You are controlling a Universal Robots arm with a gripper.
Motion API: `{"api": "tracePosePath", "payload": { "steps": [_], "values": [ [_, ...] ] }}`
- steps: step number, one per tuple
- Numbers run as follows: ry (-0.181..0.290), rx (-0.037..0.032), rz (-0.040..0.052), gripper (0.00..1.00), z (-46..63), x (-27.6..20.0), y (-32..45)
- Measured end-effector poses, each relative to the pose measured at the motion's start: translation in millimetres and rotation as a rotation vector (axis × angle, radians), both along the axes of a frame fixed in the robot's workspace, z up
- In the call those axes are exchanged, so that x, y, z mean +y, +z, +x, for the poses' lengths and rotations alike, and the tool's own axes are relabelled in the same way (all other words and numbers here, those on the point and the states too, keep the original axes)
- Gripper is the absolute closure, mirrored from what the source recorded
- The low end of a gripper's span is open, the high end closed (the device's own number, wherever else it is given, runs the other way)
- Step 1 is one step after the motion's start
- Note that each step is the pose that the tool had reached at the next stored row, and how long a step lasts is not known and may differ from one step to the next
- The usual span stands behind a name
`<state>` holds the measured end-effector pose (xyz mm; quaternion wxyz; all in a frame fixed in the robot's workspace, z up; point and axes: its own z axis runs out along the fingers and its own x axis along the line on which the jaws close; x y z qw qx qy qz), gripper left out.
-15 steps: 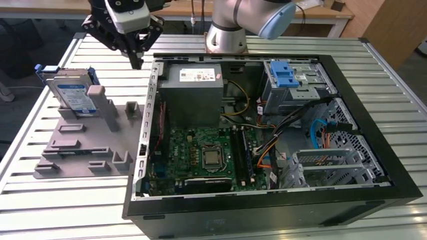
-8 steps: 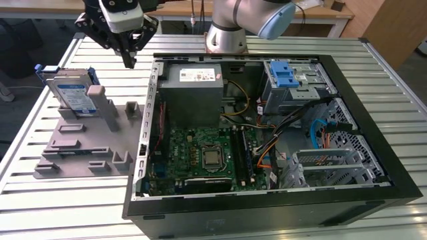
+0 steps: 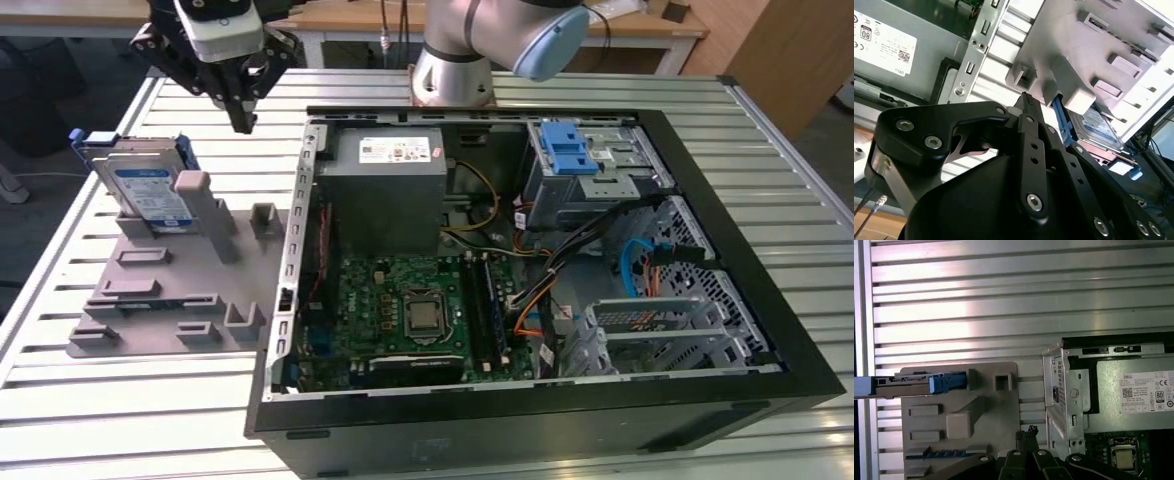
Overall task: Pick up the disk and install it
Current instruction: 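Reach for the disk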
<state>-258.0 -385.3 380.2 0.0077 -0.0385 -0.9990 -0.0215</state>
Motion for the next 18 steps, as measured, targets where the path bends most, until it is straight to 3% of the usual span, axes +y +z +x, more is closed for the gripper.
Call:
{"api": "tracePosePath", "payload": {
  "steps": [18],
  "values": [
    [0.000,0.0001,0.0000,0.89,-39.1,9.5,-1.2]
  ]
}}
